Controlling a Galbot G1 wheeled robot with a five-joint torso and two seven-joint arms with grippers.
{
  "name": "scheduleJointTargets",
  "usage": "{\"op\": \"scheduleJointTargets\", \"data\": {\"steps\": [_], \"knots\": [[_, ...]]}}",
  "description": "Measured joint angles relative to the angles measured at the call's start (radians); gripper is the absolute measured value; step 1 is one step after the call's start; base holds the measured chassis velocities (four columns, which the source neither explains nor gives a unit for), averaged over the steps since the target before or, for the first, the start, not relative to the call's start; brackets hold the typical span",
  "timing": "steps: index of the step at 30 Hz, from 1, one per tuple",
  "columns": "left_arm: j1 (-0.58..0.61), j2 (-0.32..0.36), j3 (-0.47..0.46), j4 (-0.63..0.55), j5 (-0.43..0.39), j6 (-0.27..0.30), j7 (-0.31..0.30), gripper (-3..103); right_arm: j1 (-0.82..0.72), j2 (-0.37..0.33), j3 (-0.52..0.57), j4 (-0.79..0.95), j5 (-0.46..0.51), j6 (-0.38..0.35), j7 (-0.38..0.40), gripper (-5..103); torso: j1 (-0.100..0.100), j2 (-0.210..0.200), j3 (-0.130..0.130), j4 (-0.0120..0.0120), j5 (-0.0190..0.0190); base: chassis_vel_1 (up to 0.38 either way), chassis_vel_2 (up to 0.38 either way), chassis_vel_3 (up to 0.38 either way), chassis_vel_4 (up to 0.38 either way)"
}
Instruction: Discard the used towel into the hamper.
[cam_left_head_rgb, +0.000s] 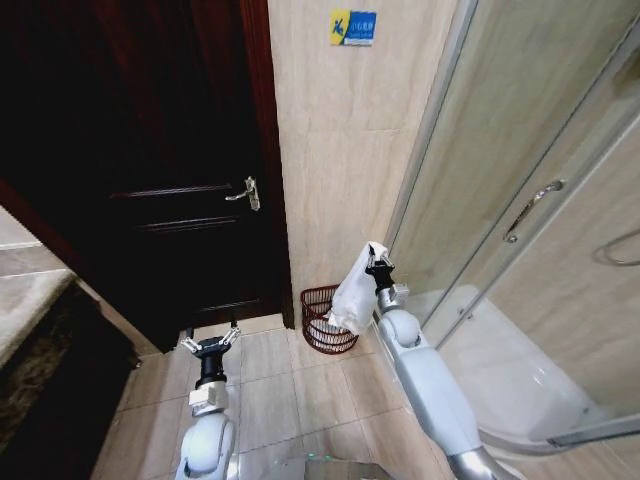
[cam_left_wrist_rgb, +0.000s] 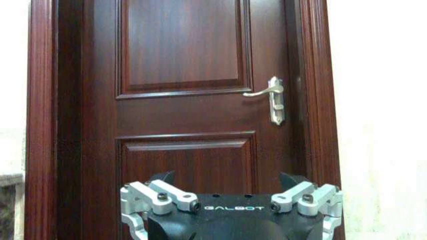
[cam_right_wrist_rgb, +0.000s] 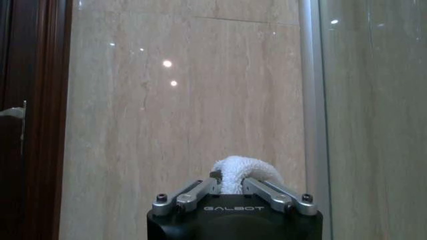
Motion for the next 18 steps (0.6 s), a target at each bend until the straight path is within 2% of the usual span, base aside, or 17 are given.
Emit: {"op": "scheduleJointTargets", "data": {"steps": [18], "knots": [[-0.009, 0.008, -0.002, 0.008, -0.032, -0.004, 0.008, 100, -0.03, 0.025, -0.003, 0.016, -0.032, -0.006, 0.016, 3, -0.039, -0.087, -0.049, 0.0, 0.0, 0.0, 0.0, 0.0, 0.0]]}}
